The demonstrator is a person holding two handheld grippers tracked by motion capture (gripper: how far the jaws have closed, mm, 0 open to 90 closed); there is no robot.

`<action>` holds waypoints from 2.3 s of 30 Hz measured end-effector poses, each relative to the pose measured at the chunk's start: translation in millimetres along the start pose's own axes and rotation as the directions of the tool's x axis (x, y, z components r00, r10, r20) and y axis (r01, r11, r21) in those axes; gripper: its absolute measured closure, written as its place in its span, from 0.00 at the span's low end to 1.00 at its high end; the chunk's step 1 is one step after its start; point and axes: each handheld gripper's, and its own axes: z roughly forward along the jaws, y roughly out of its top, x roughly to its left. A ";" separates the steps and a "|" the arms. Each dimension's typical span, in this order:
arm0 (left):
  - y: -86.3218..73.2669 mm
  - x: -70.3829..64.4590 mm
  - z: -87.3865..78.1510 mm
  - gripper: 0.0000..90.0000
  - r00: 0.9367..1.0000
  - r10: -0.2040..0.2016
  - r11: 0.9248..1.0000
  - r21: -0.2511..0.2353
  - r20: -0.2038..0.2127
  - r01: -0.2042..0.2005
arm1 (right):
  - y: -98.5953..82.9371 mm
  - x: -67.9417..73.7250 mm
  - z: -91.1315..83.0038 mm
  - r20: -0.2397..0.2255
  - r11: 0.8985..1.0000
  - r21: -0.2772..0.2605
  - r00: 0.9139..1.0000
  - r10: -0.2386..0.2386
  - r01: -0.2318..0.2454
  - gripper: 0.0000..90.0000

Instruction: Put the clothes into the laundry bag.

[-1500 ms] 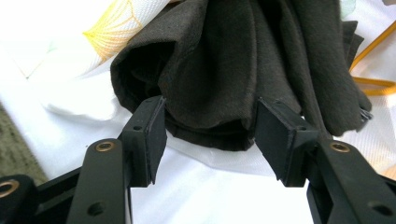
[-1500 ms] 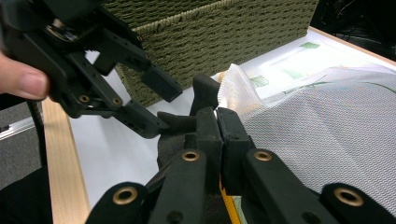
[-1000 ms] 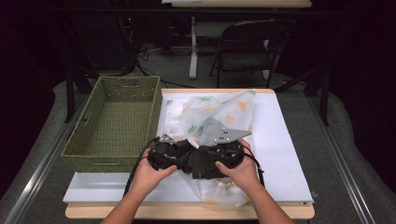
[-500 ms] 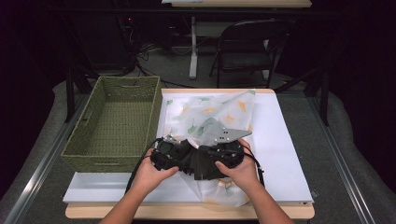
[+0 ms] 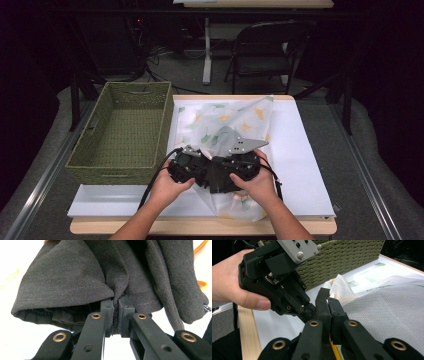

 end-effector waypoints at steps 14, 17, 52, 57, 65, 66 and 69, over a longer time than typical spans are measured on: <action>25.3 -4.4 14.4 0.95 0.999 -0.049 0.995 -0.083 0.017 0.050 | 2.2 4.0 -0.8 -0.010 1.000 -0.006 1.000 -0.009 0.009 0.99; 24.6 -1.6 18.5 0.95 0.997 -0.071 0.993 -0.091 0.021 0.072 | 1.2 1.3 -1.7 -0.005 1.000 -0.006 1.000 -0.005 0.005 0.99; 3.4 0.1 13.1 0.53 0.998 -0.059 0.997 -0.060 -0.020 0.057 | -1.1 -2.2 -3.0 0.003 1.000 -0.006 1.000 0.002 -0.002 0.99; 4.5 2.0 19.7 0.73 0.998 -0.069 0.995 -0.075 0.001 0.068 | -1.5 -1.9 -2.8 0.004 1.000 -0.001 1.000 0.002 -0.002 0.99; 8.0 -1.6 18.4 0.93 0.999 -0.050 0.993 -0.108 -0.023 0.047 | -1.5 -1.7 -3.7 0.002 1.000 -0.002 1.000 0.003 -0.003 0.99; 8.4 -1.1 18.2 0.94 0.998 -0.055 0.993 -0.105 -0.023 0.052 | -1.5 -1.8 -3.8 0.001 1.000 -0.003 1.000 0.004 -0.004 0.99; 10.1 0.7 18.3 0.94 0.998 -0.062 0.993 -0.105 -0.016 0.060 | -1.4 -1.4 -4.1 0.002 1.000 -0.003 1.000 0.005 -0.005 0.99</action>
